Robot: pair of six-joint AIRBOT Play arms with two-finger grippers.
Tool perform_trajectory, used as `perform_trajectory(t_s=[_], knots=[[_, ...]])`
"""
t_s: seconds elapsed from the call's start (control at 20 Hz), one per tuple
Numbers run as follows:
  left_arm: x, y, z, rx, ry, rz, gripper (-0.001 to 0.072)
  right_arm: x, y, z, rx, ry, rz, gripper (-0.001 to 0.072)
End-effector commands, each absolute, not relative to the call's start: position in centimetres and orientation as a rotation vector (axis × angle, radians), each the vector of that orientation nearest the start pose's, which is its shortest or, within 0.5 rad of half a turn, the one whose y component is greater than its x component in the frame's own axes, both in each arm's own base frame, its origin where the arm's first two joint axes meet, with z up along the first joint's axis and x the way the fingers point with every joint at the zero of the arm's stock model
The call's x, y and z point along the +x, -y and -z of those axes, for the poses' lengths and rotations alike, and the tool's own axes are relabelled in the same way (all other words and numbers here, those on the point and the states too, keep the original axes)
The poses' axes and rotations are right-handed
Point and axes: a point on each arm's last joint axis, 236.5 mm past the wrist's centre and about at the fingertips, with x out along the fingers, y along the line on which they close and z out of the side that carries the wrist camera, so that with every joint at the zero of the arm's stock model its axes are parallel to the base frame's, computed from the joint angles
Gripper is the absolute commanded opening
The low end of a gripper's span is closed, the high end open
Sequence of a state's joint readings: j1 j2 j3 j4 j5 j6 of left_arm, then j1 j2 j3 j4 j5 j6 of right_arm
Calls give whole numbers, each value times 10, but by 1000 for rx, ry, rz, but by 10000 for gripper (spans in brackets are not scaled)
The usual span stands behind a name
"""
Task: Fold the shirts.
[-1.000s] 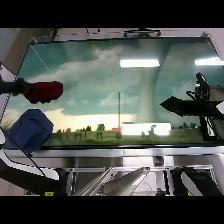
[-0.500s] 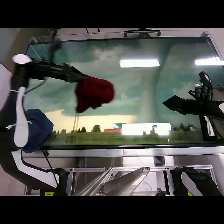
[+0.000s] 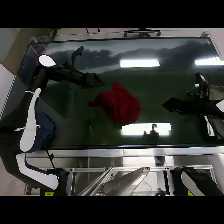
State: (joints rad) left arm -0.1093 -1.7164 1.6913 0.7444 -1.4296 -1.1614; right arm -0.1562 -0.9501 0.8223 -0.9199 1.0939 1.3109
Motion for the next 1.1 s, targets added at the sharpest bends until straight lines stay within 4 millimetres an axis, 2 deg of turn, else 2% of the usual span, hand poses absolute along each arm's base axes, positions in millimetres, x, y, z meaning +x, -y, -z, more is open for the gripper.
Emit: perform_trajectory(t_s=[0.0, 0.15, 0.3, 0.4, 0.5, 0.65, 0.8, 0.85, 0.9, 0.95, 1.0, 1.05], knots=[[433, 157, -15, -234, -1374, 702, 710, 341, -85, -17, 497, -1124, -378, 515], [418, 141, 35, -298, -1441, 652, 711, 360, -116, 7, 588, -1123, -520, 514], [414, 147, 69, -259, -1412, 641, 703, 373, -145, 46, 646, -1162, -569, 514], [425, 155, 82, -226, -1355, 617, 703, 375, -163, 71, 647, -1227, -586, 513], [437, 166, 91, -208, -1320, 605, 702, 378, -179, 84, 642, -1265, -613, 513], [437, 187, 105, -184, -1364, 658, 700, 383, -200, 93, 617, -1290, -653, 512], [435, 205, 115, -162, -1395, 701, 682, 387, -214, 93, 635, -1292, -676, 501], [436, 208, 114, -158, -1398, 712, 588, 387, -217, 89, 660, -1288, -685, 335], [437, 209, 112, -156, -1394, 716, 381, 388, -220, 84, 674, -1278, -708, 175], [440, 209, 108, -153, -1388, 721, 175, 386, -223, 77, 681, -1277, -740, 131], [439, 211, 103, -151, -1391, 734, -3, 385, -224, 70, 684, -1279, -766, 46], [438, 212, 96, -161, -1399, 754, 1, 384, -225, 62, 682, -1276, -792, 21]])
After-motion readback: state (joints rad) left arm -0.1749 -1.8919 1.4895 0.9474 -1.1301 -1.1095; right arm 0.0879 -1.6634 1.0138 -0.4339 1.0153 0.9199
